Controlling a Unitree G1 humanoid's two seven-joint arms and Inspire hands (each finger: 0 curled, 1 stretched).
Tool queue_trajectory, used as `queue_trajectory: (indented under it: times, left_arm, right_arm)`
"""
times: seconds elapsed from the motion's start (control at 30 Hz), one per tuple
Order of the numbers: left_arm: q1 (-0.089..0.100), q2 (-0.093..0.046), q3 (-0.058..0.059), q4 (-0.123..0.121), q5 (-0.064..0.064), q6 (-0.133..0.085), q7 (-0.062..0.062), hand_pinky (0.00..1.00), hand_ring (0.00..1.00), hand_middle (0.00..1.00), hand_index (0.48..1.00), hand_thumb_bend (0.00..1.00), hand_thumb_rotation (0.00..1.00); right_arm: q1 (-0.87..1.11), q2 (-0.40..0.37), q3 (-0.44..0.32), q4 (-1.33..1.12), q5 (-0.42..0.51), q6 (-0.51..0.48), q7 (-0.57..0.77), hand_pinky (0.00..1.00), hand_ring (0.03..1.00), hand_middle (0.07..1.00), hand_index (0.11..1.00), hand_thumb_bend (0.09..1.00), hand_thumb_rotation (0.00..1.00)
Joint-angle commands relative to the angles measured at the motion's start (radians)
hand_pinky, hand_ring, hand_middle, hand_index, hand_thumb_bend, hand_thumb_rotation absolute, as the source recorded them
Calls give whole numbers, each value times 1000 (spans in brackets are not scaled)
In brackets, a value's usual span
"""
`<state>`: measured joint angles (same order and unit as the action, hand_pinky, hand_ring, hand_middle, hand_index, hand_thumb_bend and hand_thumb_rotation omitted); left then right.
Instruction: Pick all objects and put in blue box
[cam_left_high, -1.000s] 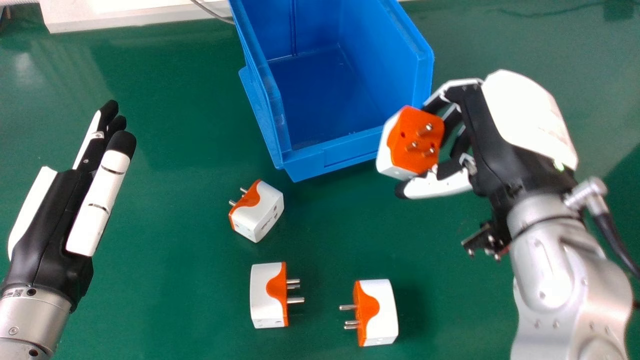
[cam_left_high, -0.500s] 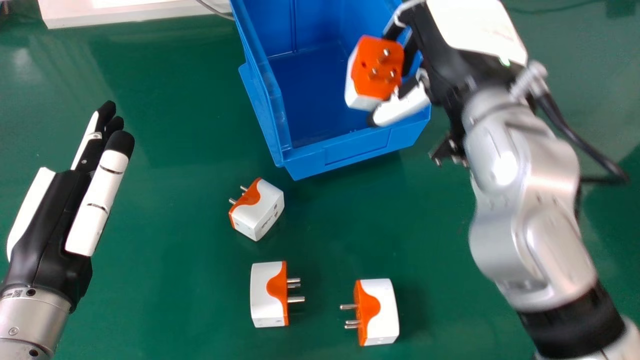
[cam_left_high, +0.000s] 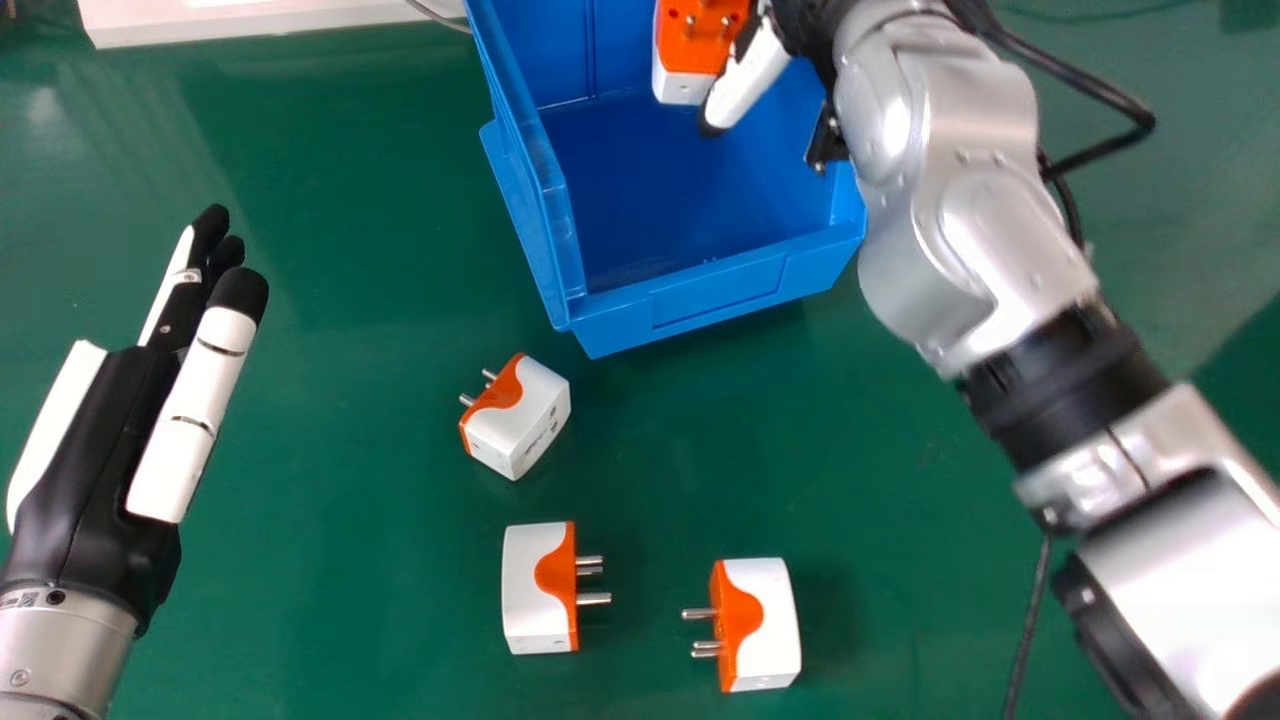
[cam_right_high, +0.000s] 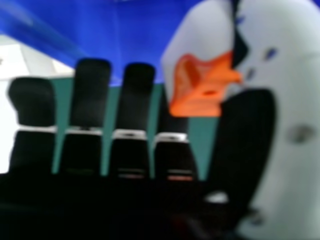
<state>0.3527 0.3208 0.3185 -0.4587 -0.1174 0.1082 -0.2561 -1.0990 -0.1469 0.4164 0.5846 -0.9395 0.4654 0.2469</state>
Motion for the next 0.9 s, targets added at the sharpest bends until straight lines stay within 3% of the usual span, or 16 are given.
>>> queue_trajectory:
  times: [0.0, 0.37, 0.63, 0.87]
  left_arm:
    - [9, 0, 1, -33, 6, -3, 5, 1000, 1000, 1000, 1000, 548, 1000]
    - [22, -6, -19, -54, 19, -2, 19, 1000, 1000, 1000, 1000, 557, 1000]
    - [18, -12, -31, -57, 17, 4, 21, 1000, 1000, 1000, 1000, 557, 1000]
    - [18, -21, -42, -77, 22, 21, 29, 1000, 1000, 1000, 1000, 555, 1000]
  right_arm:
    - [-109, 19, 7, 76, 19, -26, -50, 277, 404, 526, 505, 508, 0]
    - [-296, 80, 60, 490, 96, -116, -167, 352, 406, 516, 533, 505, 0]
    - [-287, 119, 111, 547, 112, -161, -218, 285, 384, 490, 539, 504, 0]
    - [-280, 137, 150, 576, 113, -197, -232, 256, 377, 485, 534, 505, 0]
